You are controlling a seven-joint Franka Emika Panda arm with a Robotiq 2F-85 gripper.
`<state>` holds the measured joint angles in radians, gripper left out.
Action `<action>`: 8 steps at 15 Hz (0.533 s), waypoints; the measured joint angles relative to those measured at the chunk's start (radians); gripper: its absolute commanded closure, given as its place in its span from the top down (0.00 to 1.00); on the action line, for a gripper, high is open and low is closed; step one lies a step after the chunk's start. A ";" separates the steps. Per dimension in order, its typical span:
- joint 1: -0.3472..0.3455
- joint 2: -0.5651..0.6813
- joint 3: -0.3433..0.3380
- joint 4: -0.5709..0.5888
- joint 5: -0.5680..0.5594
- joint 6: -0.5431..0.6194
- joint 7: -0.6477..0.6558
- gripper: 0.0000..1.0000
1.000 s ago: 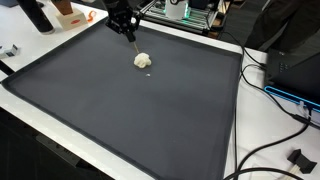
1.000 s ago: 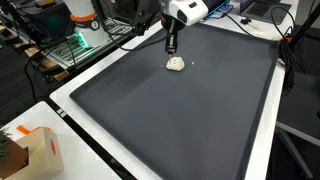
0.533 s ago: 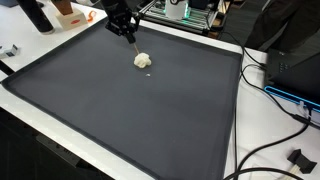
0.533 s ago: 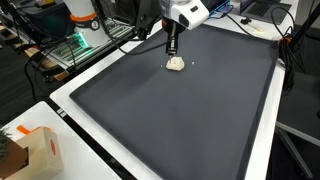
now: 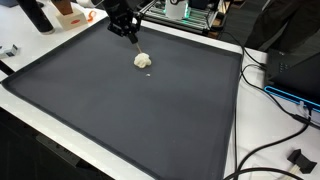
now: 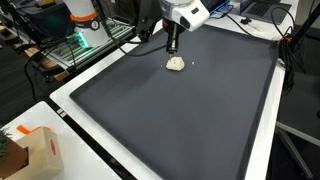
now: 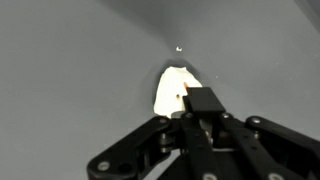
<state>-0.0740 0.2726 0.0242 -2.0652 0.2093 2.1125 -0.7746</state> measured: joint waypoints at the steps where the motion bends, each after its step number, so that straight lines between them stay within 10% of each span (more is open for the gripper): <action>1: 0.000 0.001 0.001 0.000 0.002 0.000 -0.001 0.03; 8: 0.000 0.012 0.004 0.004 0.005 0.003 -0.001 0.03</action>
<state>-0.0740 0.2847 0.0282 -2.0616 0.2143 2.1150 -0.7757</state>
